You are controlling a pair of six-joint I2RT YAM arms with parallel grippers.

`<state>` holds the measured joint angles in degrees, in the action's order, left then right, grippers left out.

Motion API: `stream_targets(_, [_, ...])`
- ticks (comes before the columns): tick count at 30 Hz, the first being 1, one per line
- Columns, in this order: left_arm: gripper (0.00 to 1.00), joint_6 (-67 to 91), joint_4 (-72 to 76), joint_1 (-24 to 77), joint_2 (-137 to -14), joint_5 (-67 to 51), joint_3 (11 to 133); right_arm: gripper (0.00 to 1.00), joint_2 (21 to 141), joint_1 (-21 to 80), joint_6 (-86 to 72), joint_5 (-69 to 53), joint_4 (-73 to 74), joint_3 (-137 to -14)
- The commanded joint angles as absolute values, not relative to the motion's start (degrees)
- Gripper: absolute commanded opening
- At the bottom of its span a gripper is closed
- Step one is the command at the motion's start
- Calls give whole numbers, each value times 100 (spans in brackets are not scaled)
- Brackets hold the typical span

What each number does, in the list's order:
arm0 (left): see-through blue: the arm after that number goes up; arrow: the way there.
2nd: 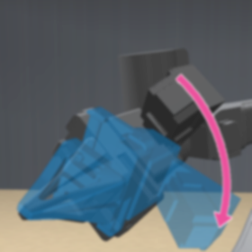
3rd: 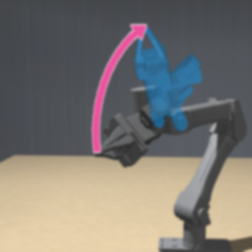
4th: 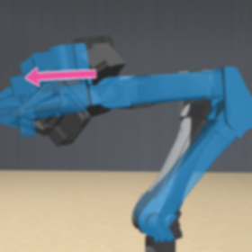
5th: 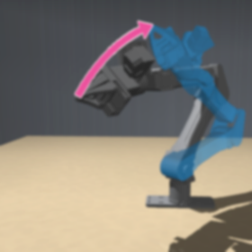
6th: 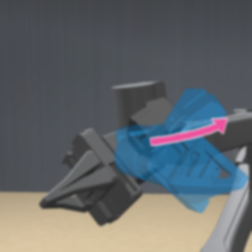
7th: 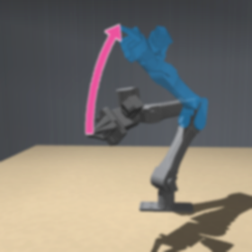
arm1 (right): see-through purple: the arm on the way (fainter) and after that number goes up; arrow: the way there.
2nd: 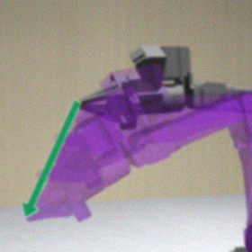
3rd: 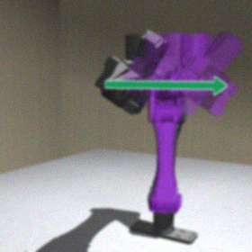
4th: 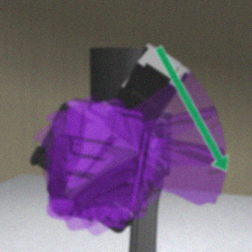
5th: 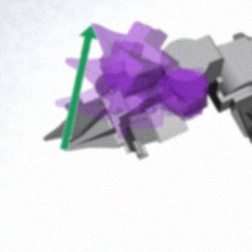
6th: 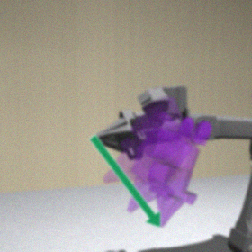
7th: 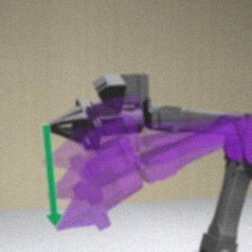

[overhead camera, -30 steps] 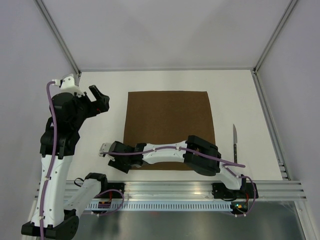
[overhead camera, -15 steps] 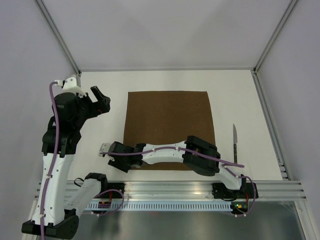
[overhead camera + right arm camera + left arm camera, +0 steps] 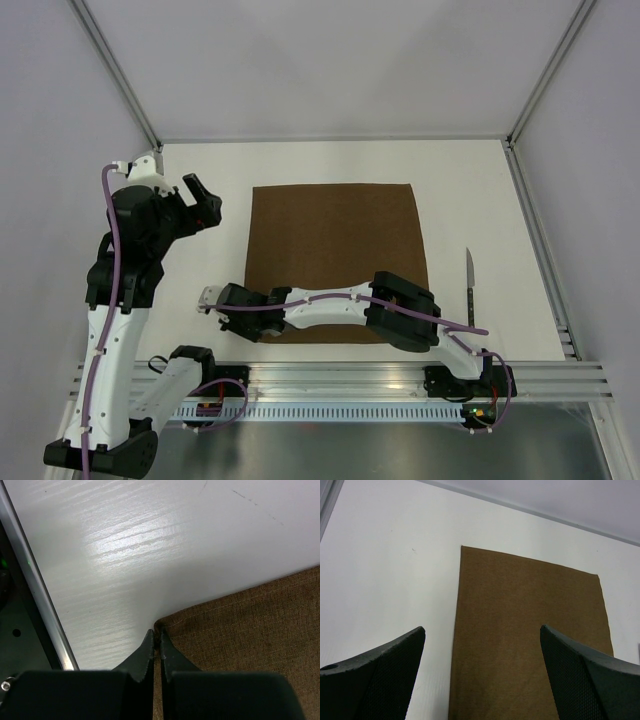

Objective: Fold the napkin, place the utensils inside, and roll it up
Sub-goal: Fold the napkin

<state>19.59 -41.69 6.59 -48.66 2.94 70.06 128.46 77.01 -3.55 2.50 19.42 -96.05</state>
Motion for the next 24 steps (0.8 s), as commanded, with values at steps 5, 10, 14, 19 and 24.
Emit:
stream_targets(5, [100, 2083, -4017, 642, -4843, 334, 6987, 0, 12736, 7734, -246, 343, 2382, -9870])
stream_targets(10, [100, 2100, -3999, 642, -4843, 325, 6996, 1, 12437, 7734, -194, 132, 2338, -9861])
stream_targets(14, [100, 2118, -3973, 642, -4852, 308, 6996, 0, 12209, 7743, -141, 18, 2241, -9853])
stream_targets(19, [100, 2118, -3981, 642, -4851, 308, 6996, 1, 12120, 7717, -167, -211, 2215, -9993])
stream_targets(24, [100, 2101, -3973, 642, -4825, 308, 6996, 1, 12067, 7577, -202, -237, 2303, -10116])
